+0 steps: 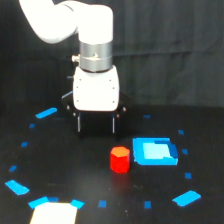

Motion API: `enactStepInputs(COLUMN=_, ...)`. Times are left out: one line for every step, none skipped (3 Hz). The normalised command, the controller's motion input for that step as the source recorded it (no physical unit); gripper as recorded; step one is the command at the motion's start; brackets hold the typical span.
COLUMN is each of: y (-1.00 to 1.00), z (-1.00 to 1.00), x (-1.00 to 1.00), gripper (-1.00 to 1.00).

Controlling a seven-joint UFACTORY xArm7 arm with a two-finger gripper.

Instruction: Pick up the red object from the table

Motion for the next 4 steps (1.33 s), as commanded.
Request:
enactStepInputs(y=-1.00, z=-0.22, x=0.37, gripper=1.00)
enactStepInputs(y=-1.00, z=-0.43, x=0.55, gripper=0.55)
enactStepInputs(y=-0.64, z=-0.47, x=0.47, gripper=0.48)
enactStepInputs(y=-0.22, z=0.13, x=0.02, gripper=-1.00)
